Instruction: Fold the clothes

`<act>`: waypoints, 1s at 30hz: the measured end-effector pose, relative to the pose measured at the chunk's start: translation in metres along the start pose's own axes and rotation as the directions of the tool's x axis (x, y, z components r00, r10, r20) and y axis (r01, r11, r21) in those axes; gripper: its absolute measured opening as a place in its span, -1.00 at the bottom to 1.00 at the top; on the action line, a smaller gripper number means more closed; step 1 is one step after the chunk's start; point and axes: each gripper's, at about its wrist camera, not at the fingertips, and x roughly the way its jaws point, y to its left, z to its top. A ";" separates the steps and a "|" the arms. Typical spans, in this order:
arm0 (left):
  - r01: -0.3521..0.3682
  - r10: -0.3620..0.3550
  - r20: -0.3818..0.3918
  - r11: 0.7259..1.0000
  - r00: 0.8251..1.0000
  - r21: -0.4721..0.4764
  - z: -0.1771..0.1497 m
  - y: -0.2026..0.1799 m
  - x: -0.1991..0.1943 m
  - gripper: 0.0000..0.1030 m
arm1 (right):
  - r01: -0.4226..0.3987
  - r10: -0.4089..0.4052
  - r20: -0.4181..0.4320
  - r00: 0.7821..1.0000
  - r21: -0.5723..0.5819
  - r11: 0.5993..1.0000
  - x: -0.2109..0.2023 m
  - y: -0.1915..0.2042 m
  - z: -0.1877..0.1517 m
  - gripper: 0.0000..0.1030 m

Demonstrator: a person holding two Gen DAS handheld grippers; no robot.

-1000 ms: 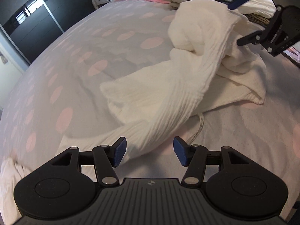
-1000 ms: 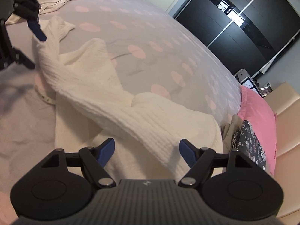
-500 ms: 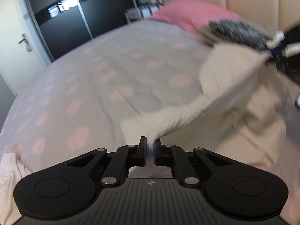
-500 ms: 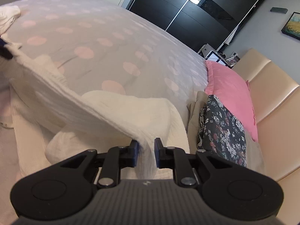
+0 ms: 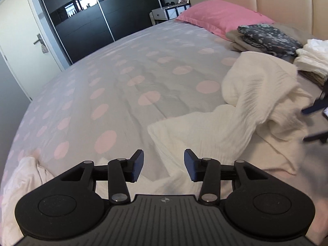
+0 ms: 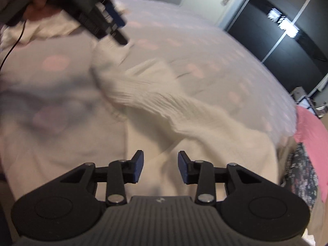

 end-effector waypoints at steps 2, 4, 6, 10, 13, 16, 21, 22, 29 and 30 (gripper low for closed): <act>0.029 -0.029 -0.017 0.999 0.999 -0.025 -0.006 -0.004 -0.004 -0.19 | -0.029 0.028 -0.038 0.999 -0.035 0.999 0.007 0.013 -0.008 -0.22; 0.055 -0.056 -0.037 0.998 0.998 -0.033 -0.013 -0.011 -0.007 -0.19 | -0.044 0.041 -0.065 0.997 -0.053 0.998 0.012 0.023 -0.014 -0.22; 0.073 -0.075 -0.052 0.997 0.996 -0.035 -0.020 -0.020 -0.009 -0.19 | -0.053 0.048 -0.085 0.995 -0.051 0.997 0.017 0.030 -0.018 -0.23; 0.117 -0.123 -0.099 0.991 0.988 -0.063 -0.033 -0.038 -0.007 -0.19 | -0.015 0.012 -0.117 0.993 -0.027 1.000 0.026 0.044 -0.029 -0.23; 0.152 -0.164 -0.141 0.984 0.976 -0.094 -0.043 -0.049 -0.001 -0.19 | 0.054 -0.058 -0.144 0.988 -0.025 0.998 0.039 0.056 -0.037 -0.23; 0.168 -0.187 -0.172 0.978 0.967 -0.122 -0.048 -0.058 0.005 -0.19 | 0.127 -0.136 -0.124 0.983 -0.076 0.989 0.045 0.067 -0.044 -0.25; 0.170 -0.208 -0.217 0.969 0.954 -0.179 -0.054 -0.064 0.015 -0.19 | 0.229 -0.246 -0.122 0.962 -0.132 0.964 0.054 0.068 -0.048 -0.79; 0.169 -0.210 -0.224 0.967 0.952 -0.189 -0.055 -0.065 0.017 -0.19 | 0.246 -0.263 -0.138 0.955 -0.128 0.961 0.057 0.065 -0.049 -0.91; 0.178 -0.248 -0.232 0.942 0.941 -0.285 -0.060 -0.059 0.013 -0.19 | 0.112 -0.112 -0.013 0.994 -0.031 0.993 0.022 0.063 -0.031 -0.96; 0.173 -0.247 -0.230 0.938 0.941 -0.300 -0.061 -0.057 0.010 -0.19 | 0.071 -0.070 0.020 0.997 -0.042 0.997 0.014 0.070 -0.026 -0.96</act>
